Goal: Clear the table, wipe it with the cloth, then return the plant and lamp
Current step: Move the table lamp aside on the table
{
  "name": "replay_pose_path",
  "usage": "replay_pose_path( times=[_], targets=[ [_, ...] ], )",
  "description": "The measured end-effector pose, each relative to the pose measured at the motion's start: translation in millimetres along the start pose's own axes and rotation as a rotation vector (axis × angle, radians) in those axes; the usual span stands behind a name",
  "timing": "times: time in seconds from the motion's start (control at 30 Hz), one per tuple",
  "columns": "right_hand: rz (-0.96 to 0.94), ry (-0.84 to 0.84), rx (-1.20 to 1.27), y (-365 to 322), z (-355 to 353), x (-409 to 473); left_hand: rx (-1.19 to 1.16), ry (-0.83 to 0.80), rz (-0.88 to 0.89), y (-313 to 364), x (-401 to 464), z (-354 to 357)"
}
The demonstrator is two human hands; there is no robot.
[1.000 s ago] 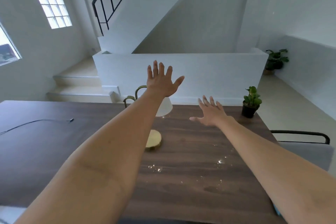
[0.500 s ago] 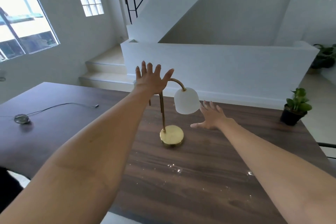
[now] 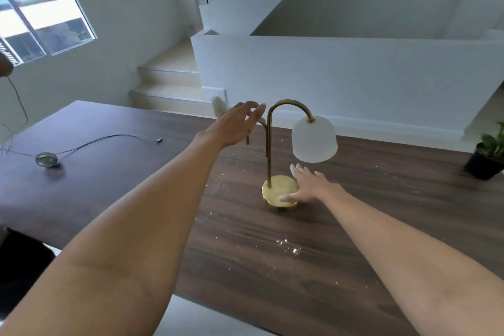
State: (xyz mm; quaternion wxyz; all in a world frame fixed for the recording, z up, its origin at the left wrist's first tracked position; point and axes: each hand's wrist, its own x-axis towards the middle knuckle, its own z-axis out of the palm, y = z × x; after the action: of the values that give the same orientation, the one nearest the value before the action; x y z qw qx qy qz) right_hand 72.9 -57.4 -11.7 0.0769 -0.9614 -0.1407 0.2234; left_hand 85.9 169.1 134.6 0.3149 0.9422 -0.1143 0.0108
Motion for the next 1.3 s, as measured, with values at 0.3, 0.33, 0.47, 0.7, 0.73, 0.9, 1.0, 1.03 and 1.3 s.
replay_pose_path(
  times=[0.3, 0.33, 0.47, 0.7, 0.73, 0.9, 1.0, 1.03, 1.3],
  targets=[
    [0.081, 0.015, 0.130, -14, 37, 7, -0.323, 0.007, 0.090, -16, -7, 18],
    [0.087, 0.030, 0.137, -16, 39, 8, -0.329, 0.015, 0.095, -17, -6, 19],
    [0.117, 0.047, 0.144, -27, 42, 11, -0.347, 0.015, 0.094, -16, 1, 25],
    [0.171, 0.120, 0.170, -35, 51, 18, -0.357, 0.001, 0.035, -9, 11, 24],
    [0.170, 0.132, 0.176, -35, 50, 18, -0.368, -0.001, 0.025, -8, 12, 23],
    [0.169, 0.188, 0.218, -32, 52, 15, -0.431, 0.012, -0.009, -8, 19, 26],
    [0.172, 0.199, 0.240, -31, 53, 15, -0.439, -0.014, 0.009, -9, 22, 25],
    [0.172, 0.200, 0.255, -31, 53, 15, -0.444, -0.028, 0.015, -9, 24, 25],
    [0.229, 0.264, 0.294, -15, 38, 2, -0.429, -0.076, 0.117, 17, 40, 23]
  ],
)
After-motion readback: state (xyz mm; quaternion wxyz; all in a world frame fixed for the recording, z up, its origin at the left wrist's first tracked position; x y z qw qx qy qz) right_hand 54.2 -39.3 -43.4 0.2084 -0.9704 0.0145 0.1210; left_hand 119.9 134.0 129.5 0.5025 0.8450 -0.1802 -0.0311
